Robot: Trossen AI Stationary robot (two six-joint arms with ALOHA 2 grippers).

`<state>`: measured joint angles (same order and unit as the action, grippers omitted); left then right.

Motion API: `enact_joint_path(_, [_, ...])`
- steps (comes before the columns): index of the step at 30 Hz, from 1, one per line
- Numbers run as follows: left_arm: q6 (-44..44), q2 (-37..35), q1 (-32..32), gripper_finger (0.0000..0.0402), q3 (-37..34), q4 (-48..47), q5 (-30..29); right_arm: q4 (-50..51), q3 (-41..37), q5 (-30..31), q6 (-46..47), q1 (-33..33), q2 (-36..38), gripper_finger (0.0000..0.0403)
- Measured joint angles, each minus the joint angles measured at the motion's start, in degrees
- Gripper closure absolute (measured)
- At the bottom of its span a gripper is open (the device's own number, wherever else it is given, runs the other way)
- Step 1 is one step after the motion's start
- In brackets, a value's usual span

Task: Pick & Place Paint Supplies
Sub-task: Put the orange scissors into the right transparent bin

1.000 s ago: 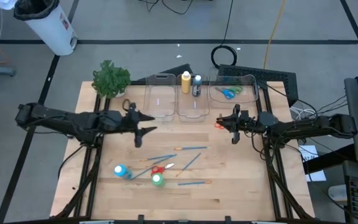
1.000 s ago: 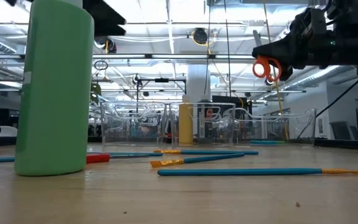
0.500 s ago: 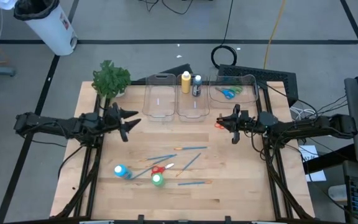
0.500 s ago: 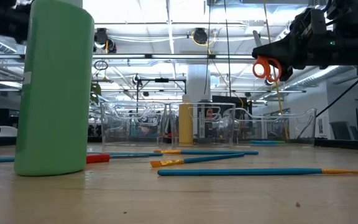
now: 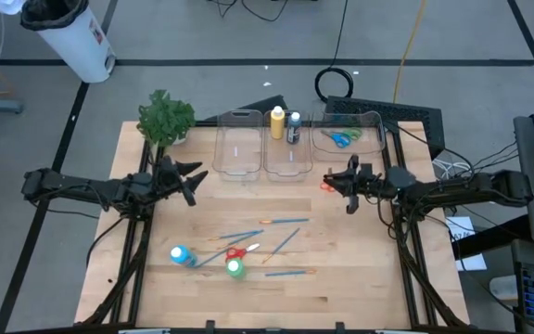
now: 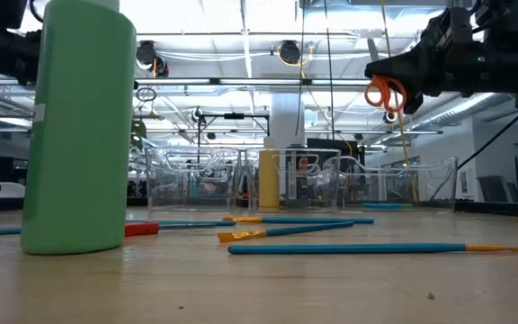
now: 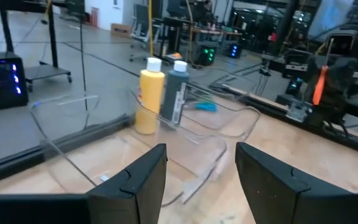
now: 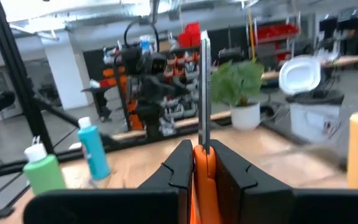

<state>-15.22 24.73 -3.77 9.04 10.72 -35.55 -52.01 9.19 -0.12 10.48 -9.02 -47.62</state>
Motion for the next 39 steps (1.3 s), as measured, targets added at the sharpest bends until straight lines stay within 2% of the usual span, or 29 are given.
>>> enact_joint_path(7, [0.0, 0.0, 0.0, 0.0204, 0.0, -0.04, -0.02, 1.01, 0.0, 0.07, 0.82, -0.62, -0.02, 0.0382])
enact_joint_path(23, [0.0, 0.0, 0.0, 0.0204, 0.0, -0.11, 0.0, 2.14, 0.0, 0.22, 2.32, 6.72, 0.0, 0.0382])
enact_joint_path(39, [0.0, 0.0, 0.0, 0.0204, 0.0, -0.13, 0.0, 0.54, 0.0, 0.09, 1.92, 9.16, -0.02, 0.0382])
